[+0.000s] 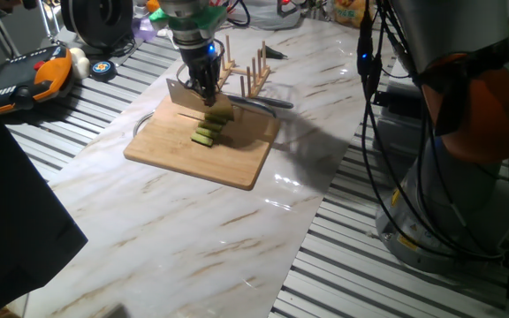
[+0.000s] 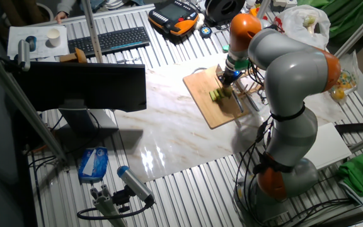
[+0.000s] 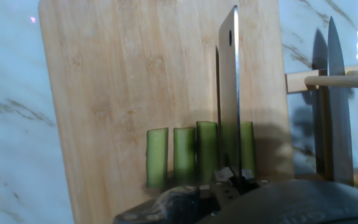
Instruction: Cut the cucumber into segments
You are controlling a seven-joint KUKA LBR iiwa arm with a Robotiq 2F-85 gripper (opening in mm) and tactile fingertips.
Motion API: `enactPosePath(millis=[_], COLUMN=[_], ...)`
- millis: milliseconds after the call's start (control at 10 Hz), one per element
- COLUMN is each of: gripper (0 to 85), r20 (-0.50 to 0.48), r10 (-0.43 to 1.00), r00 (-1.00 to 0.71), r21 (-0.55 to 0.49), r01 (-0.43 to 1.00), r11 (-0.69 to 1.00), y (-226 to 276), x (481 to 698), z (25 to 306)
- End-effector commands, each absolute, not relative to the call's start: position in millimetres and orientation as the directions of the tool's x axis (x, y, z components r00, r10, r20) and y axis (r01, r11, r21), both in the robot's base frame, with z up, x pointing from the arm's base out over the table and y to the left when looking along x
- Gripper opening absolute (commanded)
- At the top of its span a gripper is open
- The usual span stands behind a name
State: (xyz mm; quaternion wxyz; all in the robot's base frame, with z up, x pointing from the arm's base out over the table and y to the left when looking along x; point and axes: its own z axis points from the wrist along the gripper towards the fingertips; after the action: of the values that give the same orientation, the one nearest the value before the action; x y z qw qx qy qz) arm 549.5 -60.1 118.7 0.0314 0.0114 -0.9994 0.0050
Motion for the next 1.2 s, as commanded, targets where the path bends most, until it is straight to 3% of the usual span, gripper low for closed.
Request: enactPosePath(millis=[0, 500, 1100], gripper=[0.7, 0.7, 0.7], r20=[0.063, 0.063, 0.097], r10=[-0.021, -0.010, -0.054], r00=[-0.998, -0.998, -0.994], r21=[-0.010, -0.026, -0.045], r01=[-0.022, -0.011, -0.058], r11=[1.000, 1.000, 0.997], y=[-59.0, -54.8, -80.0], x=[548.9, 544.2, 543.5], z=[120.8, 132.0, 173.3])
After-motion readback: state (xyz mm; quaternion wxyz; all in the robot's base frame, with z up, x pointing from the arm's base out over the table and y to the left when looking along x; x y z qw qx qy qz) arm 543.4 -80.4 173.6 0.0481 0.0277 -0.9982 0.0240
